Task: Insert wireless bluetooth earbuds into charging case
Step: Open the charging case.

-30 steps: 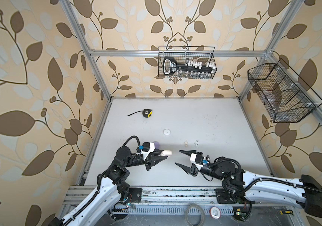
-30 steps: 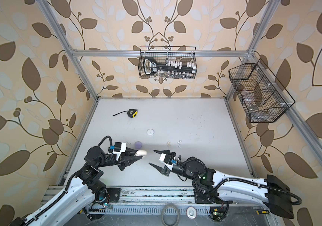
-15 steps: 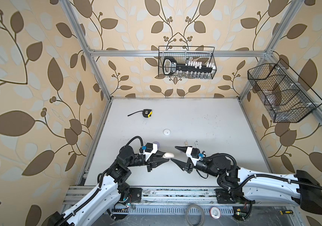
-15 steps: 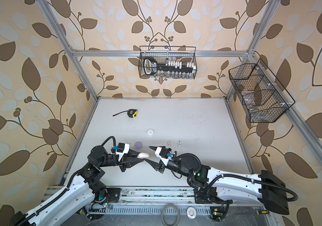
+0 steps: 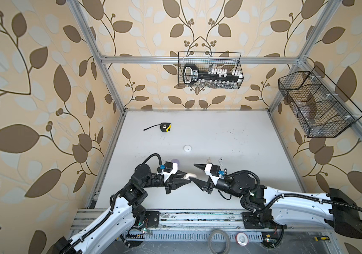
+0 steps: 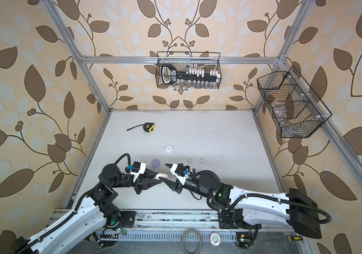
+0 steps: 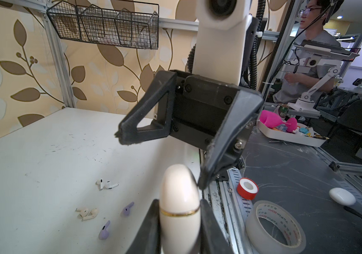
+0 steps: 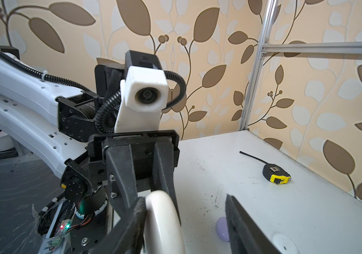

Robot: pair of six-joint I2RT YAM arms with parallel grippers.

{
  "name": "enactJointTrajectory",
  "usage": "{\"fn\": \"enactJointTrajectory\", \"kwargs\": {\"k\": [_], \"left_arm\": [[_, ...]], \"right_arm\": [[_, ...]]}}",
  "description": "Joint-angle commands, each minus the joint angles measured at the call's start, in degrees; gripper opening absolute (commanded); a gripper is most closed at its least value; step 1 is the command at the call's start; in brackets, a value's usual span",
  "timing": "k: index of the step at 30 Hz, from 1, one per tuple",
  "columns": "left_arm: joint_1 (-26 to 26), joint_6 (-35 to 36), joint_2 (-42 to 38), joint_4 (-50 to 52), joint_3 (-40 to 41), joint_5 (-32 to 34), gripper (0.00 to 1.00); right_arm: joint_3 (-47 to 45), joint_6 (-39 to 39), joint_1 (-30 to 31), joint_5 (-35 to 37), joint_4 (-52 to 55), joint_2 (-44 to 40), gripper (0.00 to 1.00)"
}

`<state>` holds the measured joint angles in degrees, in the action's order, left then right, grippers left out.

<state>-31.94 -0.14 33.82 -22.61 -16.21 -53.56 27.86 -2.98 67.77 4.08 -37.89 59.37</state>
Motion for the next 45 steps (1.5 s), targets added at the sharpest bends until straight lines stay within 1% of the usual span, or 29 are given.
{"fn": "enactJointTrajectory", "kwargs": {"k": [1, 11, 22, 28, 35, 41, 45], "left_arm": [[-0.67, 0.69, -0.51, -2.32, -2.92, -1.18, 0.00], [-1.23, 0.58, -1.63, -2.00, -3.00, -1.45, 0.00], [-1.77, 0.88, -2.45, -1.69, -2.79, -1.63, 0.00], [-2.08, 1.11, -2.62, -1.58, -2.71, -1.72, 0.00], [-2.26, 1.32, -2.62, -1.47, -2.71, -0.86, 0.00], [-2.38, 1.35, -3.21, -1.17, -2.69, -0.45, 0.00], [-2.34, 1.61, -3.67, -0.73, -2.37, 1.11, 0.00]], "right_arm": [[1.86, -0.54, 0.29, 1.02, 0.00, 0.93, 0.59], [2.01, -1.23, 0.35, 3.19, 0.15, 1.79, 0.58], [1.62, -1.41, -0.17, 7.76, -0.14, 2.06, 0.56], [1.33, -0.36, -1.31, 8.23, -0.34, 1.82, 0.55], [1.08, 0.39, -1.76, 7.04, -0.85, 1.96, 0.55], [1.32, 1.09, -2.27, 8.31, -0.44, 1.97, 0.55], [1.23, 2.09, -3.03, 8.80, 0.22, 1.24, 0.55]]}}
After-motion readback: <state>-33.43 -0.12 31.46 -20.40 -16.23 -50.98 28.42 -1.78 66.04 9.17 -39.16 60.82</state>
